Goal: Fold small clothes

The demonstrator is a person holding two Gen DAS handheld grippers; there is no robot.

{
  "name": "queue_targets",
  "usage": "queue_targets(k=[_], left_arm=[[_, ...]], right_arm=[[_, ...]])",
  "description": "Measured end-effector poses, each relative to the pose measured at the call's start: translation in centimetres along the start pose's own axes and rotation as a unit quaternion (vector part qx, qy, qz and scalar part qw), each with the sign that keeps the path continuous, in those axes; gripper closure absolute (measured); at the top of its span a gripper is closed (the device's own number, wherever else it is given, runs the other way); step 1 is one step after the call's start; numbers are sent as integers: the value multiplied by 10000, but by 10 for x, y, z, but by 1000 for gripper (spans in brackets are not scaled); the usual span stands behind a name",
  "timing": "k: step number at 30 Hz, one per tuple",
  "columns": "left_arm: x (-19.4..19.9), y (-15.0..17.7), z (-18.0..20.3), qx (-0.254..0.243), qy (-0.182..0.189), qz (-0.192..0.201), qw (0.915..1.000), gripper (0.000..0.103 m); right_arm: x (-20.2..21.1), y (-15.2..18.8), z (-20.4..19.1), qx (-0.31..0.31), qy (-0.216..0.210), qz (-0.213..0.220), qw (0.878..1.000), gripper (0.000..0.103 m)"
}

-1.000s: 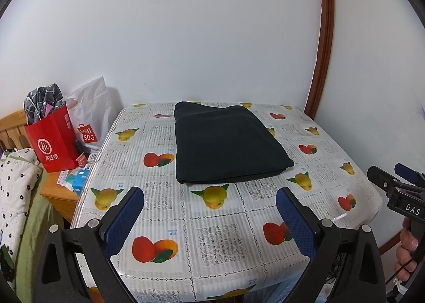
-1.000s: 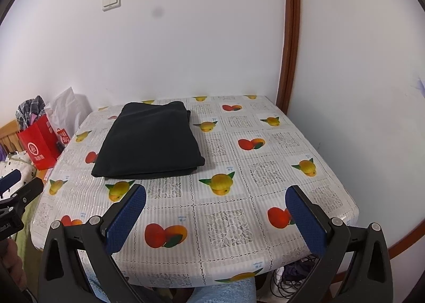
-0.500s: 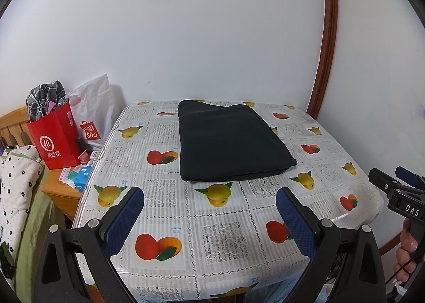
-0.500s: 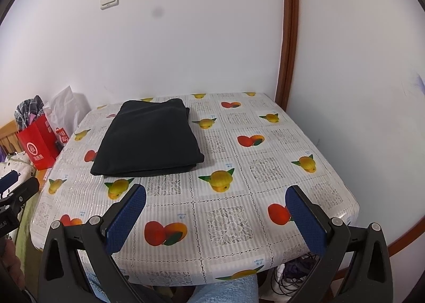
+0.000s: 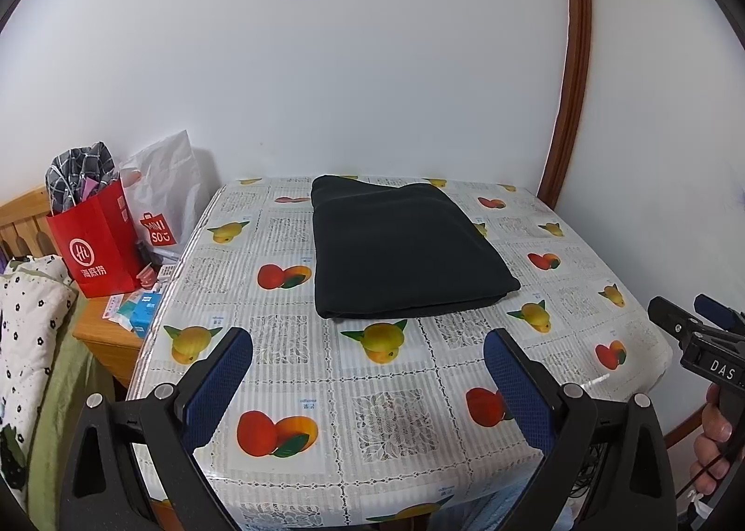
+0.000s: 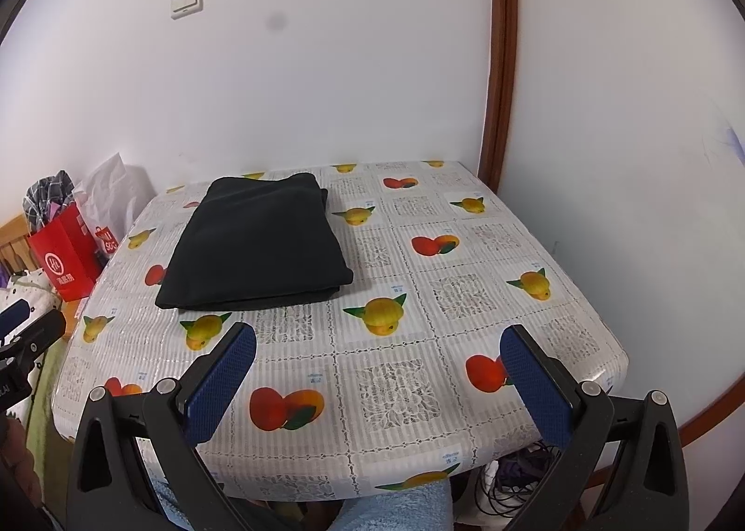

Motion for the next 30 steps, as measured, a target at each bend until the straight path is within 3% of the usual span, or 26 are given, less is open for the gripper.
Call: queue_targets(k=[30], left_arm=[[-2,-1,-8,-32,13,-10,10000,3]], right_arm=[[-4,3,2,-26,84,-61,9999,0]])
Point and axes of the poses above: each gripper's, at about its wrist camera, not at the fingertips, and x roughly against the way its jaws point, z to its right, y to its underside, the point moved 9 cm from there along -x, roughly the way its jaws point, and after that the axes turned 1 degree about -y, right-handed, at the moved point
